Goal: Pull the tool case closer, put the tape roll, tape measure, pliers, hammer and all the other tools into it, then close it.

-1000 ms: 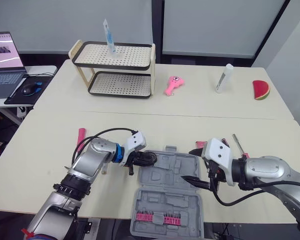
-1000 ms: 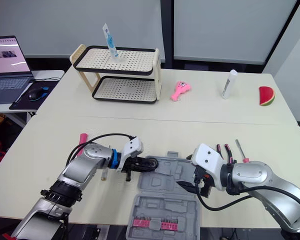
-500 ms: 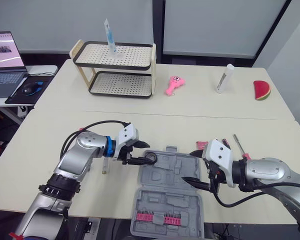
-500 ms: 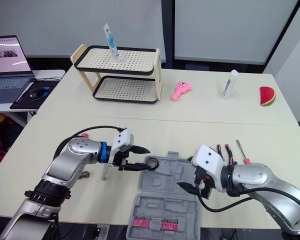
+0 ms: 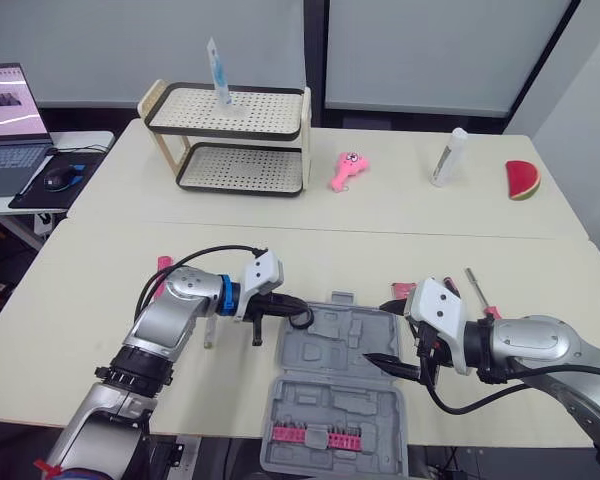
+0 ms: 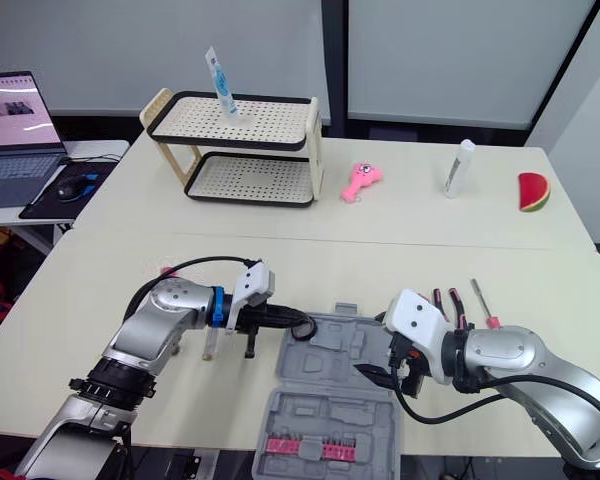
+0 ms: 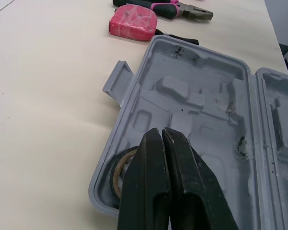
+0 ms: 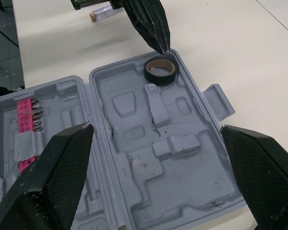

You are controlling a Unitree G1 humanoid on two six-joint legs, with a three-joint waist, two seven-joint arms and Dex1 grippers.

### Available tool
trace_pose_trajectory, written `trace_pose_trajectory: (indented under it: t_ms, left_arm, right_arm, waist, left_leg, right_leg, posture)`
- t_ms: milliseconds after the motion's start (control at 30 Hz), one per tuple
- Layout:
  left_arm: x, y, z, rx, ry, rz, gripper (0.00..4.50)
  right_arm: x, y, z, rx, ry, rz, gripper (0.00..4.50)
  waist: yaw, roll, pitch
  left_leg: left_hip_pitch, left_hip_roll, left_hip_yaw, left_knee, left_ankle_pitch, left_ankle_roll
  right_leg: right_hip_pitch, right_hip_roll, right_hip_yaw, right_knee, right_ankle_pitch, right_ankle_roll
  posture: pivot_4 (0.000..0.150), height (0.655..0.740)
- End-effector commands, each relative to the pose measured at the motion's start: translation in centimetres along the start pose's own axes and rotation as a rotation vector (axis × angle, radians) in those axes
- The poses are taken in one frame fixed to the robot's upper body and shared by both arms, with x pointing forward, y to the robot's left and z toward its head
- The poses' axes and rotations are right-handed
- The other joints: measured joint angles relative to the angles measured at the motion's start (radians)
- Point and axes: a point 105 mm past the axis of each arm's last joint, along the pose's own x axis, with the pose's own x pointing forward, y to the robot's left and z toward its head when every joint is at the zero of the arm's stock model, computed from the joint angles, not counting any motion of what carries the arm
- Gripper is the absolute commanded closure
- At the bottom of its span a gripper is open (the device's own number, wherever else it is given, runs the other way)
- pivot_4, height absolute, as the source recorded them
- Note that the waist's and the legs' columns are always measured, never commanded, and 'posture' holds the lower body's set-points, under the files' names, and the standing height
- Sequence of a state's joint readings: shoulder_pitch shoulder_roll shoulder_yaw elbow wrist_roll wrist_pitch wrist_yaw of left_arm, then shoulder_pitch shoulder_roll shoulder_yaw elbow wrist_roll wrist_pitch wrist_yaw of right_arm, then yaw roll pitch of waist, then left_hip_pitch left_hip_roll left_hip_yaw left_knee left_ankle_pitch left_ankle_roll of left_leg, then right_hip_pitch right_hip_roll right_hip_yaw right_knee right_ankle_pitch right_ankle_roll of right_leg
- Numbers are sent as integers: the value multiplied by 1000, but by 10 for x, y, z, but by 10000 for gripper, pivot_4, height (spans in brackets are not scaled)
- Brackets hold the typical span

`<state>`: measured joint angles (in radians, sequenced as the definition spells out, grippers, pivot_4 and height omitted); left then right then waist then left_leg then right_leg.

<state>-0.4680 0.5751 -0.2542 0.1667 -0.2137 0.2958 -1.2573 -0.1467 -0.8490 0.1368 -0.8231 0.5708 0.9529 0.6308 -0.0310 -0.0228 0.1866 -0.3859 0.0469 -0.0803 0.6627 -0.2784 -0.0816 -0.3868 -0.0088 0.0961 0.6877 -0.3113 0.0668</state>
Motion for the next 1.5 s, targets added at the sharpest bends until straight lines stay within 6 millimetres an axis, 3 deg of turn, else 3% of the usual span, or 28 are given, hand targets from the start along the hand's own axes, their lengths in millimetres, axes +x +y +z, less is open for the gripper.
trace_pose_trajectory:
  t_ms: [33,200,433,567,800,1267,1500]
  left_arm:
    - [6,0,2,38,1,-14,44796]
    - [14,-4,-9,43,26,-39,44796]
    - [10,3,-2,-7,-46,-17,44796]
    - [8,2,0,22,-51,-14,36572]
    - [13,-1,-5,46,-25,-21,36572]
    - [20,3,-47,13,107,7,36572]
    - [8,2,-34,13,60,9,36572]
  right_arm:
    - [-3,1,9,-39,-29,-11,0]
    - [-3,1,9,-39,-26,-10,0]
    - [-3,1,9,-35,-27,-11,0]
    - [-3,1,9,-35,-28,-11,0]
    - [-3,1,9,-36,-30,-11,0]
    - [-2,4,9,-32,-30,-4,0]
    - [-3,4,10,-35,-37,-4,0]
  waist:
    - [0,0,0]
    - [0,0,0]
    - [0,0,0]
    - [0,0,0]
    - [0,0,0]
    - [0,0,0]
    - [-2,0,0]
  left_leg:
    - [0,0,0,0,0,0]
    - [0,0,0,0,0,0]
    - [0,0,0,0,0,0]
    - [0,0,0,0,0,0]
    - [0,0,0,0,0,0]
    - [0,0,0,0,0,0]
    - [1,0,0,0,0,0]
  right_leg:
    - [0,0,0,0,0,0]
    - [0,0,0,0,0,0]
    - [0,0,0,0,0,0]
    - [0,0,0,0,0,0]
    - [0,0,0,0,0,0]
    - [0,0,0,0,0,0]
    - [1,0,0,0,0,0]
  posture:
    - [1500,7350]
    - [1500,7350]
    - [1500,7350]
    - [1500,7350]
    - [1500,7350]
    - [1500,7350]
    - [1500,7350]
